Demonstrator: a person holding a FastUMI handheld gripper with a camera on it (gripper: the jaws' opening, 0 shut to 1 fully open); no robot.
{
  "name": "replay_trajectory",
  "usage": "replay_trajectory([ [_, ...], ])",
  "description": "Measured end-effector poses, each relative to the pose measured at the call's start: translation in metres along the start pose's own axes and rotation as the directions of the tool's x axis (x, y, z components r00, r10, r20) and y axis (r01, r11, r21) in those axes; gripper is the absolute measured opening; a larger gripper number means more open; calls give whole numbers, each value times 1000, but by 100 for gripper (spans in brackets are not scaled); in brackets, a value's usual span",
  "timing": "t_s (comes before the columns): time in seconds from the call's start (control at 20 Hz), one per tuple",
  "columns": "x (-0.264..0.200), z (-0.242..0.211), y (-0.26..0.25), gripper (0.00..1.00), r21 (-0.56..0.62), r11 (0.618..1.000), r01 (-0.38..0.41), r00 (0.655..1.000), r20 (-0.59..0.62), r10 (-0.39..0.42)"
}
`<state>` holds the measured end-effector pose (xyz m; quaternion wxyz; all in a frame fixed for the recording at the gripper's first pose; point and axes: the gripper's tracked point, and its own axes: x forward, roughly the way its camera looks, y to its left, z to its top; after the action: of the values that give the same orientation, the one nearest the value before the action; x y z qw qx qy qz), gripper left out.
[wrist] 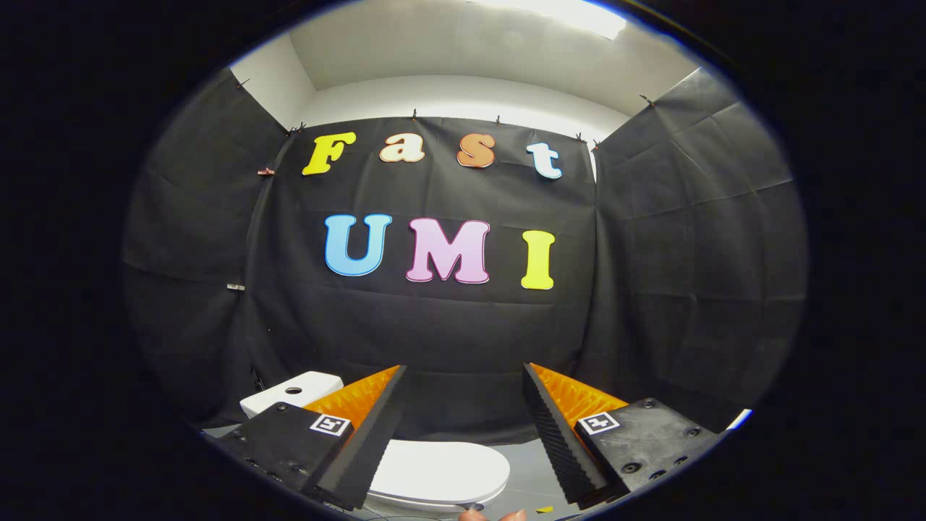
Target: Open the toilet lid.
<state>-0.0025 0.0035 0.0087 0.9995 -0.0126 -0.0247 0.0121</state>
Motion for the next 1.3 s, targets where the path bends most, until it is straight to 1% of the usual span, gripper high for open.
replay_trajectory([
  [0.2,7,-11,-7,98,-2,1000,9,1000,21,-9],
  [0.45,18,-48,-9,98,-33,999,-6,1000,15,6],
  [0.65,25,-91,-12,98,-64,998,-15,1000,-13,15],
  [0.95,34,-158,-14,99,-33,999,-39,997,-64,37],
  [1.05,35,-180,-13,98,-28,998,-54,997,-65,52],
  [1.2,39,-212,-11,98,-61,994,-91,994,-65,87],
  [1.3,40,-238,-11,98,-66,991,-116,990,-89,110],
])
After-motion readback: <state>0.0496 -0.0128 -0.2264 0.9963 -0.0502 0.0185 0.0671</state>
